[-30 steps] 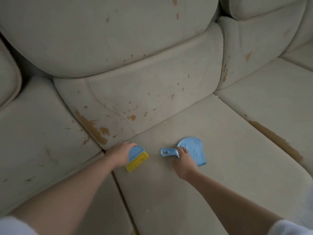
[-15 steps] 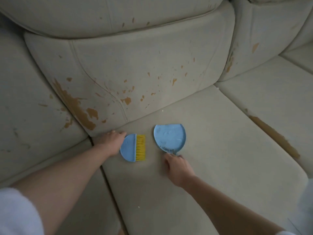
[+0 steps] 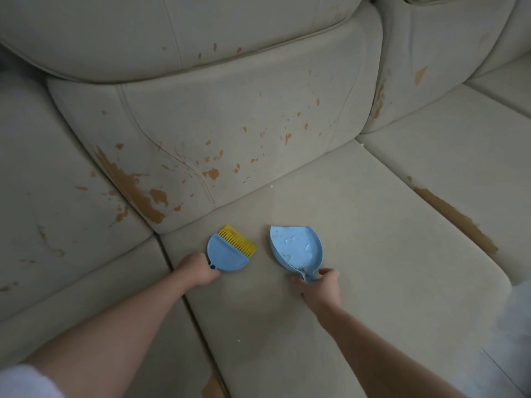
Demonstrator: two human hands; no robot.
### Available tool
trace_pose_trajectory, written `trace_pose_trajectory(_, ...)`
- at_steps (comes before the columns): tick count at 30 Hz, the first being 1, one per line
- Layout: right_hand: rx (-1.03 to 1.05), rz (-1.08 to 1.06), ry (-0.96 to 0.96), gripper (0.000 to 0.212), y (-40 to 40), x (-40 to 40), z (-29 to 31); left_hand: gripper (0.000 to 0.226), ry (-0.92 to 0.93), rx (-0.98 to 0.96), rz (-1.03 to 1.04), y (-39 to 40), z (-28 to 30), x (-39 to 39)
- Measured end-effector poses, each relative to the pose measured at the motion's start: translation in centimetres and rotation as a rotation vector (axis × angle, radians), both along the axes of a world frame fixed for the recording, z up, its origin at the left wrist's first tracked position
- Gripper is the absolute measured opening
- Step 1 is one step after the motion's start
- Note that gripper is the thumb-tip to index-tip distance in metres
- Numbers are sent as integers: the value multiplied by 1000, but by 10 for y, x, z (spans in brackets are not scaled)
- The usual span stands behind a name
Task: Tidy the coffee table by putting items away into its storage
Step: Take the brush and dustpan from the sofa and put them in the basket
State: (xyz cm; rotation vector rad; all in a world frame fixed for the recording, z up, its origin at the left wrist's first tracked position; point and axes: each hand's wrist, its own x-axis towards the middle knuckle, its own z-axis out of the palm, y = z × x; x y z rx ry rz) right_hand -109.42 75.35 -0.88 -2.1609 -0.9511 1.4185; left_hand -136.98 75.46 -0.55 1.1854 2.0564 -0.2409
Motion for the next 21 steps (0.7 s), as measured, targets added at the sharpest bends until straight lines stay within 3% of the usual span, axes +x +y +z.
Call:
trace_pose_trajectory(3,-13,-5,44,39,-11,13,14,17,-308,69,241,-6,18,25)
trace_pose_trajectory(6,61,65,3,45,-25,29,43,18,-665,230,435,-1,65,65)
trace_pose_trajectory(9,140,127,-39,43,-39,44,92,21,-902,298,435,6,138,120)
trace_pose_trajectory(11,134,125,44,29,-50,49,127,17,-1012,279,380,3,181,155)
trace_pose_trajectory(15,136,-3,290,11,-85,73,215,14,-967,275,205,-34,258,224)
trace_pose_trajectory(21,179,17,369,25,-169,141,347,24,-930,216,-2,-119,354,298)
